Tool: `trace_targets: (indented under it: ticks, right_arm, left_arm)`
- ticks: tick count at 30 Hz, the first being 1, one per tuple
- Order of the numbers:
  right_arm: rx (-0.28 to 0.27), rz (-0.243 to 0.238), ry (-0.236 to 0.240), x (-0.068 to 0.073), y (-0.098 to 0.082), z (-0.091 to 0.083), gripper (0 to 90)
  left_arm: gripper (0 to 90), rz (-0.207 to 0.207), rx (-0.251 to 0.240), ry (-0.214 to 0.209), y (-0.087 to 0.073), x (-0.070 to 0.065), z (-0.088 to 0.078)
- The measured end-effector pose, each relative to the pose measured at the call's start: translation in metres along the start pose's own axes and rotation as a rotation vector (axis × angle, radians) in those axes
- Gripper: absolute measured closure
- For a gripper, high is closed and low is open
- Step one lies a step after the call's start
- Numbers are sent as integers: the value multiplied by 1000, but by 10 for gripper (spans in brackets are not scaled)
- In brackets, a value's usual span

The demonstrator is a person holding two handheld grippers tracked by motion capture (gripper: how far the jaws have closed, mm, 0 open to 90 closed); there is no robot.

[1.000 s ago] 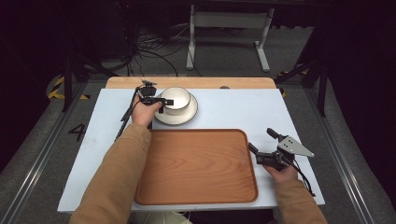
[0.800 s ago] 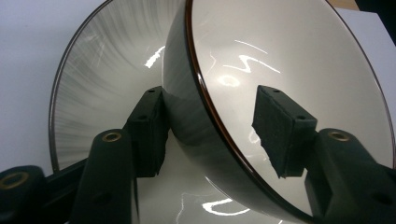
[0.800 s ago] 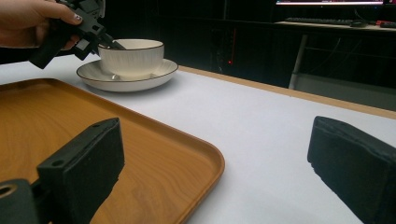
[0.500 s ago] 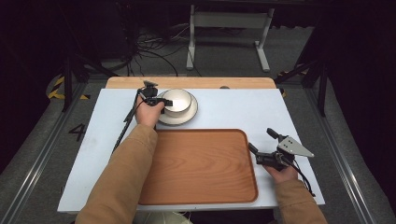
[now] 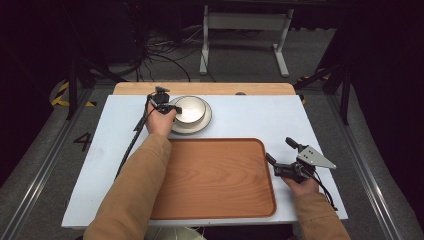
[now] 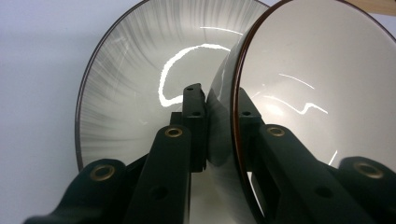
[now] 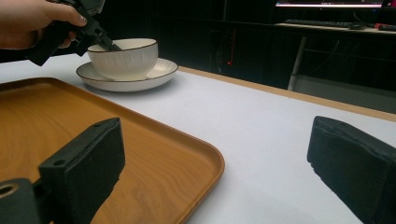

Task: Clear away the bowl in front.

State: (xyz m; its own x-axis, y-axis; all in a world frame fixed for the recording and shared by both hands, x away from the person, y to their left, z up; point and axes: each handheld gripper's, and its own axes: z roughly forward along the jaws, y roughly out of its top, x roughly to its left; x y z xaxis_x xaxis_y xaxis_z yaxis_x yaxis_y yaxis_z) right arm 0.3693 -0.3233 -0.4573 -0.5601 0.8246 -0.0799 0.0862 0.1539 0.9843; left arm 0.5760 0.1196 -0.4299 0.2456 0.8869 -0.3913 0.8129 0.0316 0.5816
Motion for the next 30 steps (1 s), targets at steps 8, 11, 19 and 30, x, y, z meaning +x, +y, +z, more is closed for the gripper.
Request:
trace_targets:
  ticks: [8, 11, 19, 30]
  right_arm:
    - [0, -1, 1, 0, 0, 0, 42]
    - [-1, -2, 2, 0, 0, 0, 42]
    - [-1, -3, 3, 0, 0, 0, 42]
    - [1, -15, 2, 2, 0, 0, 32]
  left_arm:
    - [819, 14, 13, 2, 1, 0, -5]
    - [822, 48, -1, 26, 2, -3, -8]
    - [822, 73, -13, 6, 5, -11, -18]
    - [821, 102, -26, -15, 10, -19, -38]
